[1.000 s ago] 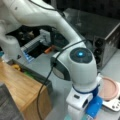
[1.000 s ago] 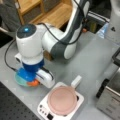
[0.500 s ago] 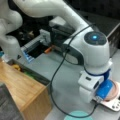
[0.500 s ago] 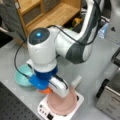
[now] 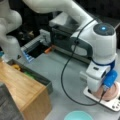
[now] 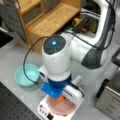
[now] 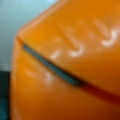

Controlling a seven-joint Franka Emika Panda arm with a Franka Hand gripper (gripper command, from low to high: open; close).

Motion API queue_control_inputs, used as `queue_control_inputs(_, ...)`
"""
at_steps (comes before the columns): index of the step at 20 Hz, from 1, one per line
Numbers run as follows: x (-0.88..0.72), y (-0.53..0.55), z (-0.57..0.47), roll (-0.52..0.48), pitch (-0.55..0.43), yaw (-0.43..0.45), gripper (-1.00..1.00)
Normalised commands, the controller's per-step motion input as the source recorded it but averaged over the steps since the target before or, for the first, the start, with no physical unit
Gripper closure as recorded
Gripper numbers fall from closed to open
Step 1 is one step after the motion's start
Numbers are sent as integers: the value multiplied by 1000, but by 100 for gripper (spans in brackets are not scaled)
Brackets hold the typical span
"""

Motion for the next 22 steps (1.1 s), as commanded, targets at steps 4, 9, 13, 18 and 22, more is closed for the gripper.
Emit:
queue_control_inputs(4,-33,-7,-151,-191,-86,103,100)
queue_control_inputs(9,-32,3,-100,-185,-85,114,-100)
queue_control_inputs(13,-11,11,-48,-156,-74,104,-100)
queue_control_inputs(18,-5,27,-51,-185,-79,98,-100)
queue_control_inputs(22,3,35,-48,-200,-66,91,-100)
